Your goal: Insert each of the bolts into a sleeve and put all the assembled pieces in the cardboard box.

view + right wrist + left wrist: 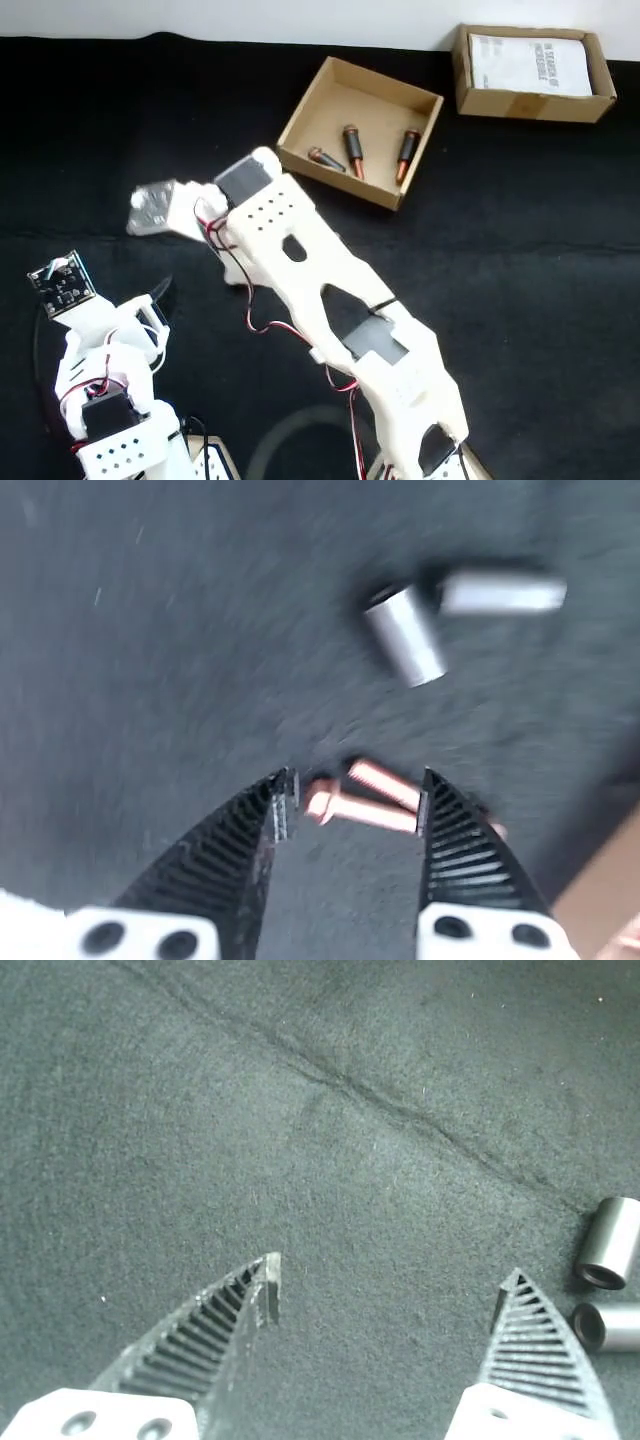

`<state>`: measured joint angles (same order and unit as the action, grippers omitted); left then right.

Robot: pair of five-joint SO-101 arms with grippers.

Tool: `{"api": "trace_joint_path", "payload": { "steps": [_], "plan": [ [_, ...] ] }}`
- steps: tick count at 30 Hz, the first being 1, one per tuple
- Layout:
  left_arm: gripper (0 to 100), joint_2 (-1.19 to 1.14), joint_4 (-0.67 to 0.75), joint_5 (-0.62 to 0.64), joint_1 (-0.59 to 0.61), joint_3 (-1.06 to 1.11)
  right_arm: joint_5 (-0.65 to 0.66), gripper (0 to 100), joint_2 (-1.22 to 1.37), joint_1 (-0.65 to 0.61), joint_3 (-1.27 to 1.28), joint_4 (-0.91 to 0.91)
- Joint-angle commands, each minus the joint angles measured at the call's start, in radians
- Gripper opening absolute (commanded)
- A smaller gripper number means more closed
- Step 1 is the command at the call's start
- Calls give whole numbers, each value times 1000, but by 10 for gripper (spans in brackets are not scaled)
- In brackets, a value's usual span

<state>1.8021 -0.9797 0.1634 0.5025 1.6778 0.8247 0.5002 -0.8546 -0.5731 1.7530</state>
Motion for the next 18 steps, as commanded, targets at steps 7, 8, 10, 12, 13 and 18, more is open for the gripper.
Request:
{"api": "trace_joint_path", "payload": {
  "steps": [7,8,10,12,13,18],
  "plan": [
    [336,7,9,-5,8,18,84,174,-18,-7,142,-114],
    [336,8,9,-5,8,18,86,174,-8,-8,140,-133],
    [336,8,9,-5,8,18,86,174,15,-8,140,-179],
    [336,10,9,-5,8,18,86,174,38,-8,140,-231],
    [336,10,9,-5,8,18,87,174,48,-8,140,-252],
    [336,12,-5,-6,8,18,89,174,101,-8,111,-305]
  ]
}}
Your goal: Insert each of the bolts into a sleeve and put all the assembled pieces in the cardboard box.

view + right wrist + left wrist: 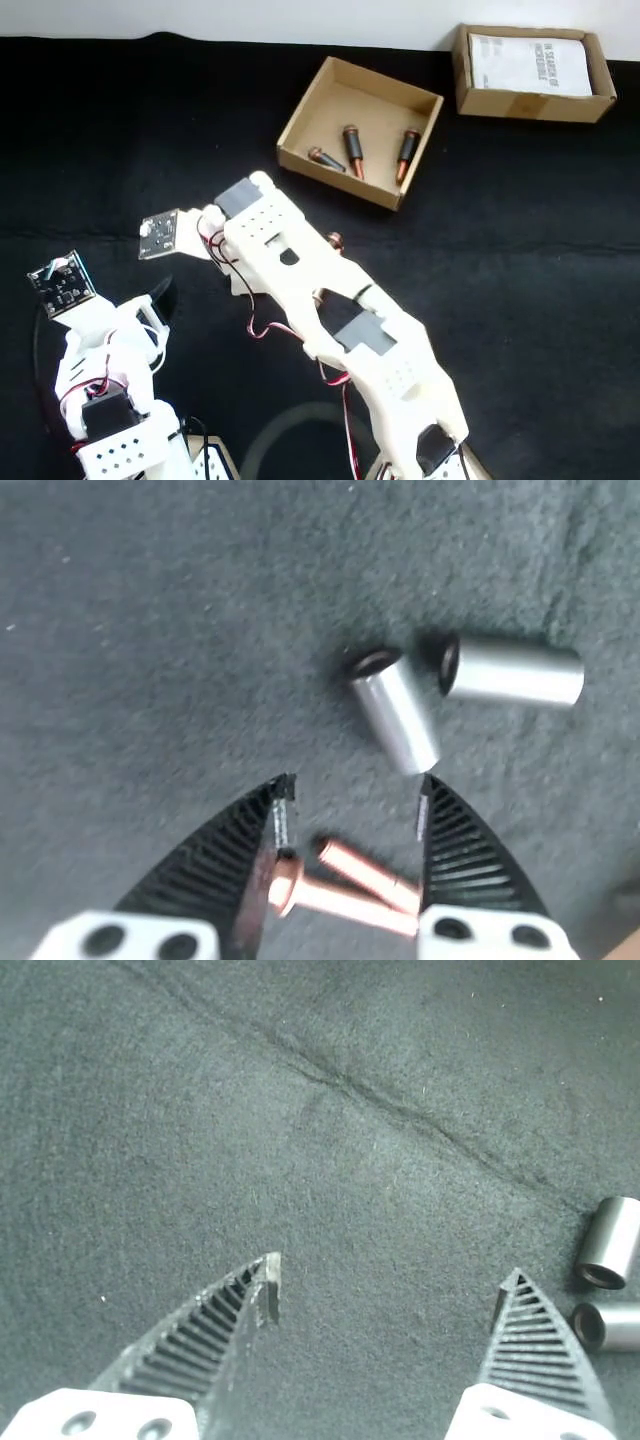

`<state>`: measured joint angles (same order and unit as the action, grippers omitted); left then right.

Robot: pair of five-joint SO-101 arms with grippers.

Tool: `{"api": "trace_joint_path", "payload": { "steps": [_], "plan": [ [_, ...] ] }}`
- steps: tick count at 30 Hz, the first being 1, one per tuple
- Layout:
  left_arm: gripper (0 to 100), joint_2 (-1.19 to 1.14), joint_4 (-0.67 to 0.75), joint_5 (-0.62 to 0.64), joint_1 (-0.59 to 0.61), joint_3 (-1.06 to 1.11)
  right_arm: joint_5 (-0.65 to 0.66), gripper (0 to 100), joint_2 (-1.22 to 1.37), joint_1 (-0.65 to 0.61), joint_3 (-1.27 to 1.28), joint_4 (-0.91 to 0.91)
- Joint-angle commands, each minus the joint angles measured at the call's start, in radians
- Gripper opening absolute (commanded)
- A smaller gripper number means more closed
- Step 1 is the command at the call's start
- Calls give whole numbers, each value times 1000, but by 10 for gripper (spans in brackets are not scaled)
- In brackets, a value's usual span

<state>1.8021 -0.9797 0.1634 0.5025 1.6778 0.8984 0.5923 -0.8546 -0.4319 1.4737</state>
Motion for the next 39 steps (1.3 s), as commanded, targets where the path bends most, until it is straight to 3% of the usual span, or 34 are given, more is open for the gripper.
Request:
{"api": "trace_joint_path", "payload": {
  "steps": [1,14,18,25,31,39],
  "plan": [
    [336,12,-5,-6,8,18,15,174,27,-8,-54,-25],
    [336,13,-5,-6,8,18,14,165,344,-12,-469,30],
    [336,13,-5,-6,8,18,14,0,418,-5,-584,85],
    [336,13,-3,-6,10,18,11,8,460,18,-756,223],
    [336,7,2,-6,10,18,6,8,460,93,-1046,289],
    [336,5,2,-6,8,18,-245,8,397,242,-1316,292]
  ]
}}
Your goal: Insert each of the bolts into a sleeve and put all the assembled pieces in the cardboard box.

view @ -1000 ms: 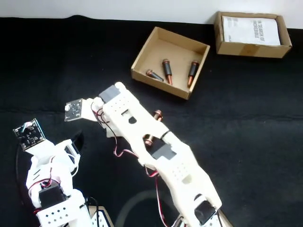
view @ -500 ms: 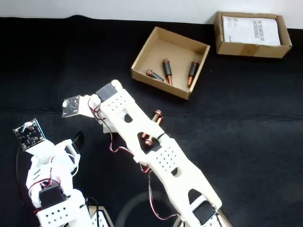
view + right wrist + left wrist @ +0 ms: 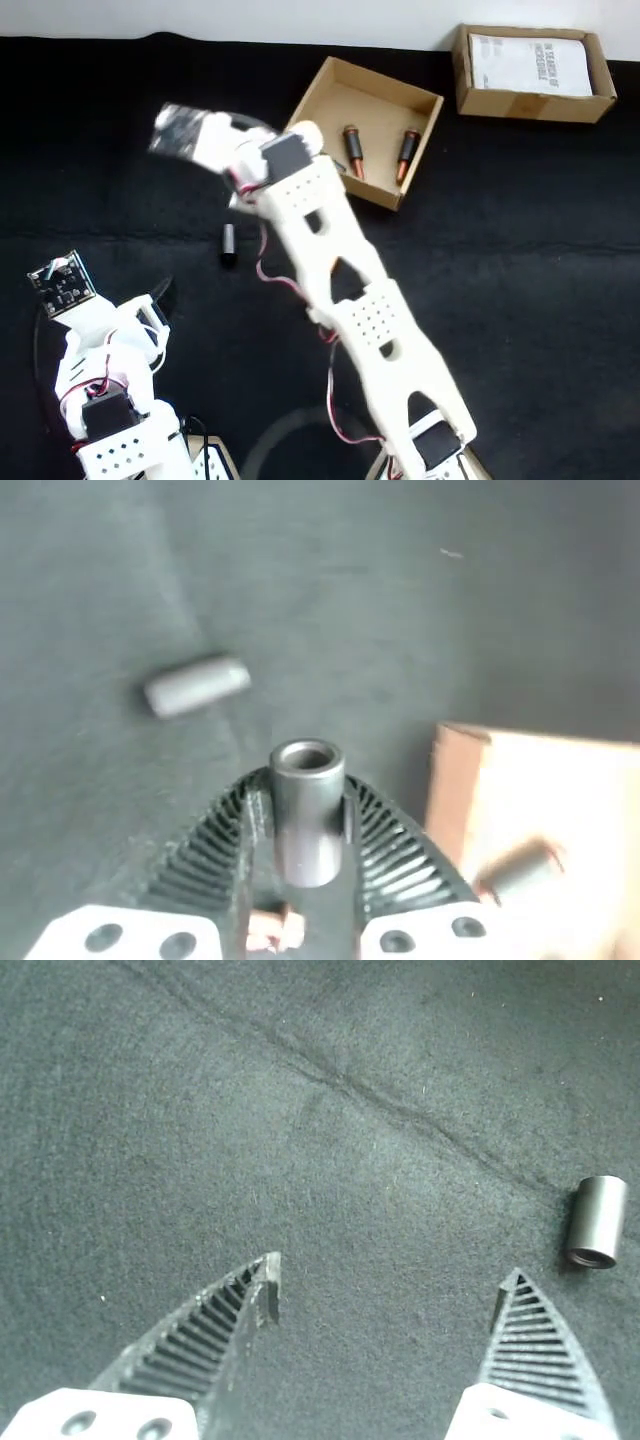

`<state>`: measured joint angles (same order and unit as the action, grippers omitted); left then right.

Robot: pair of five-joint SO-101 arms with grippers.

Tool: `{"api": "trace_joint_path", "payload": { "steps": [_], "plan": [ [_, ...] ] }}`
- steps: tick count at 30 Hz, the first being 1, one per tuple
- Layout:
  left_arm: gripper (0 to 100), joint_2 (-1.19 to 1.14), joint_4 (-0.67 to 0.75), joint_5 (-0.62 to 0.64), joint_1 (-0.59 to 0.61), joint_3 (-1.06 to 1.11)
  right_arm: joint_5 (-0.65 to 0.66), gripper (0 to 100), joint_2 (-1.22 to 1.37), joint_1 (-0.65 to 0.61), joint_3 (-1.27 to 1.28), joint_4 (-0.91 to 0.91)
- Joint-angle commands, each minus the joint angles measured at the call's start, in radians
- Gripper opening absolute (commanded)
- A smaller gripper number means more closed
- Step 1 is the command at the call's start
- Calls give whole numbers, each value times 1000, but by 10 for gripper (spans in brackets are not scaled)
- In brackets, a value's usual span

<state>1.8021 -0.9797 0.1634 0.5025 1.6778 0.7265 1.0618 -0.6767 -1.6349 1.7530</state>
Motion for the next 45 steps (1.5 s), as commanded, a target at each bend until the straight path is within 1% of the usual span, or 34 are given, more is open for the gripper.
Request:
{"api": "trace_joint_path", "payload": {
  "steps": [1,6,10,13,22,28,33,36,39,41,45],
  "plan": [
    [336,5,2,-6,8,18,-98,8,-99,81,-107,13],
    [336,5,2,-6,5,18,-187,8,-277,165,54,13],
    [336,5,-2,-6,4,18,-258,8,-446,248,302,13],
    [336,5,-3,-6,4,18,-308,8,-619,308,503,13],
    [336,5,-3,-6,4,18,-354,8,-1191,394,1181,10],
    [336,5,-3,-6,2,18,-354,8,-1543,481,1543,8],
    [336,4,-6,-6,2,18,-350,8,-1831,611,1776,8],
    [336,4,-44,-14,-12,18,-347,8,-2008,699,1916,8],
    [336,4,-89,-75,-47,18,-347,8,-2180,776,2051,8],
    [336,4,-91,-94,-51,18,-347,8,-2296,826,2127,8],
    [336,4,-91,-121,-53,18,-347,8,-2505,977,2223,8]
  ]
}}
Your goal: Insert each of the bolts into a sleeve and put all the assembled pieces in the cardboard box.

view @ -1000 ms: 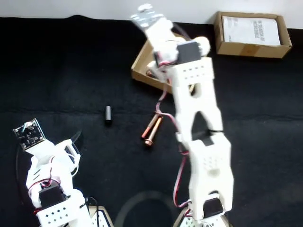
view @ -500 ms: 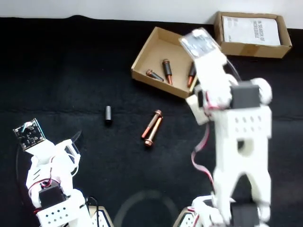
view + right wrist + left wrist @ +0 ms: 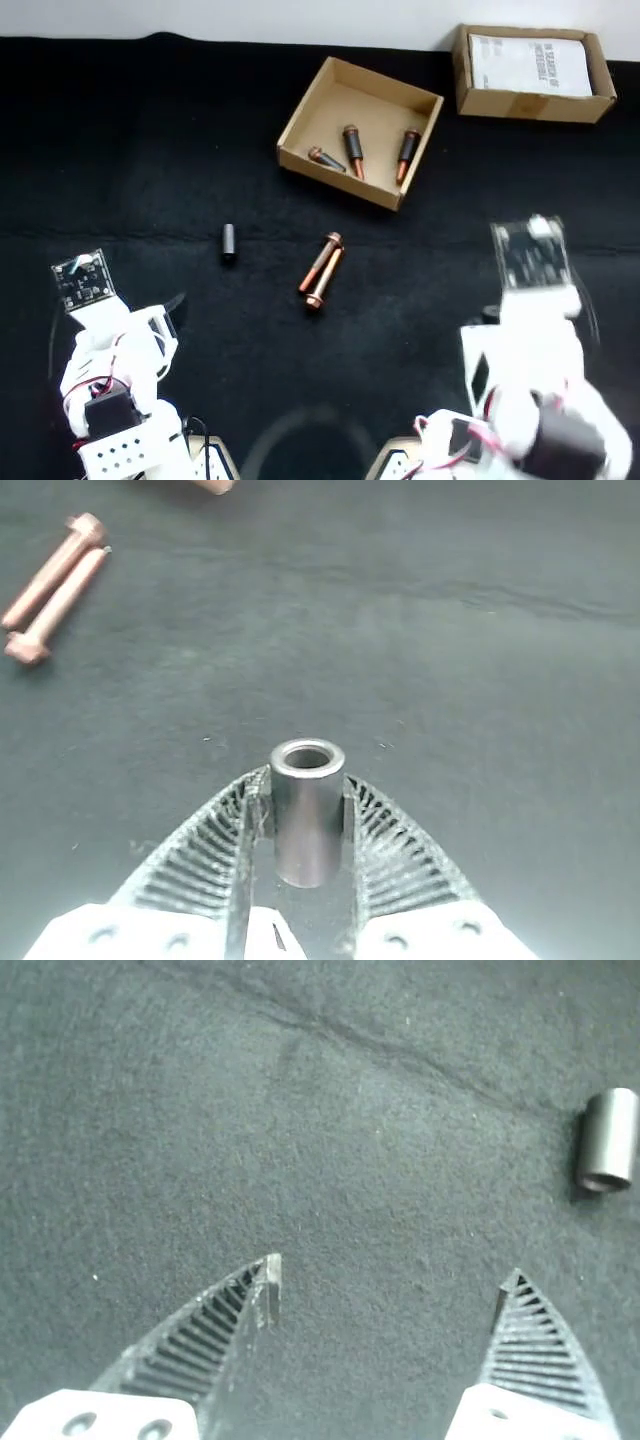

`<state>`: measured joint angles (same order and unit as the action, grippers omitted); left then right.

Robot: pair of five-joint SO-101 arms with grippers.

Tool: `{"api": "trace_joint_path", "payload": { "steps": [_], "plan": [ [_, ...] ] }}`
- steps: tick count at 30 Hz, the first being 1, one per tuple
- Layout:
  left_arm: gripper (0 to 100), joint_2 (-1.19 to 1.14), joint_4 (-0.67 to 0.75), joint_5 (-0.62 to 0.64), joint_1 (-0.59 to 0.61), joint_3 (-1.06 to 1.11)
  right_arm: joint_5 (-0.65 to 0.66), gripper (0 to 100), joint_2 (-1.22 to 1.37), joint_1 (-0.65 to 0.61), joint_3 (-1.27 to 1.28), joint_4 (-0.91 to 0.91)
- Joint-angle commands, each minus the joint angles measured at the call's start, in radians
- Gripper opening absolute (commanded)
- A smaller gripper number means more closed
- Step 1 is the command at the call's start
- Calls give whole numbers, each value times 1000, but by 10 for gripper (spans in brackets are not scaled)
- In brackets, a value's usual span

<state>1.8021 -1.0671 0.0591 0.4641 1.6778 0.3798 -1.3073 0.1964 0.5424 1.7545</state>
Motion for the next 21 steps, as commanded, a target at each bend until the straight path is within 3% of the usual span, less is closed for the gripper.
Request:
{"api": "trace_joint_path", "payload": {
  "steps": [1,7,12,21],
  "plan": [
    [336,4,-3,-25,-15,16,0,8,-182,156,62,5],
    [336,4,-26,-26,-41,-51,-5,8,-378,492,148,-82],
    [336,-22,-121,-28,-85,-248,-8,8,-512,668,248,-208],
    [336,-601,-370,-21,-236,-808,-100,8,-524,814,303,-363]
  ]
}}
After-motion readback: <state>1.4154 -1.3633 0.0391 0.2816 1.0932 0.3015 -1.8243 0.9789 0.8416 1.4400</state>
